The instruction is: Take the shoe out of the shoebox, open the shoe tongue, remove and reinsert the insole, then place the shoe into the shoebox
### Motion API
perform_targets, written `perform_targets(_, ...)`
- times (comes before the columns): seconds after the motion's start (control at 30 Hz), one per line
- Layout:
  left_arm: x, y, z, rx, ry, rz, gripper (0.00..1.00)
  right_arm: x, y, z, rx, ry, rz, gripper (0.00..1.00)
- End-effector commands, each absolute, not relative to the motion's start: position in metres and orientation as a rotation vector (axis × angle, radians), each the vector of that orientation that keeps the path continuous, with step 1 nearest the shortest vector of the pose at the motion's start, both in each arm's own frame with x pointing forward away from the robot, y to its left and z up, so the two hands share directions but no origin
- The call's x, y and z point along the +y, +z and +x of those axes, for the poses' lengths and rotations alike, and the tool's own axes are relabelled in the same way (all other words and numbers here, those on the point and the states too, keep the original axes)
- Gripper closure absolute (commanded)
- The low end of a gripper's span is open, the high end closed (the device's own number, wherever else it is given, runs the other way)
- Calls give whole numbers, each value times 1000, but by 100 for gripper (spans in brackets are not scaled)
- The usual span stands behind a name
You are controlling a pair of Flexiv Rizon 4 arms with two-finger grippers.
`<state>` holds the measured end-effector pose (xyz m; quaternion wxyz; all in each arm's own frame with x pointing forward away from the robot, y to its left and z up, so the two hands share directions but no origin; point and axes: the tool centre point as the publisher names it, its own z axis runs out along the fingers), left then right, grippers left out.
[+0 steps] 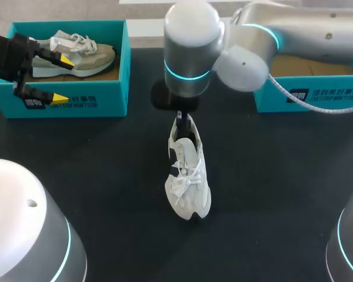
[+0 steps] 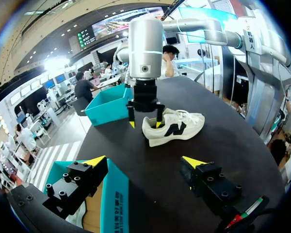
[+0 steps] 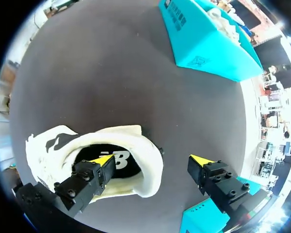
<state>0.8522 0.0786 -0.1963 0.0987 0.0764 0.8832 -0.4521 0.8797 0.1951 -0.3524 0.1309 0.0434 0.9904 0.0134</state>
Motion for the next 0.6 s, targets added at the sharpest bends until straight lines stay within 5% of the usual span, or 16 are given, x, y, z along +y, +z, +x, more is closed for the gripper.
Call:
perform_targets(0.03, 79, -196, 852, 2617, -1333, 227, 0, 198, -366, 888, 2879, 27, 129, 19)
perform_targets(0.1, 79, -196, 852, 2617, -1333, 227, 0, 196, -369, 890, 2873, 1, 121, 34)
perform_targets(0.13, 79, -196, 852, 2617, -1333, 227, 0, 195, -370, 891, 2873, 0, 124, 51)
perform_targets(0.2, 79, -196, 852, 2617, -1333, 227, 0, 193, -371, 893, 2865, -14, 132, 60)
perform_targets(0.33, 79, -196, 852, 2617, -1333, 227, 0, 190, -375, 892, 2863, -56, 119, 96)
perform_targets(0.6, 79, -196, 852, 2617, -1333, 227, 0, 176, -339, 886, 2879, 13, 237, 100)
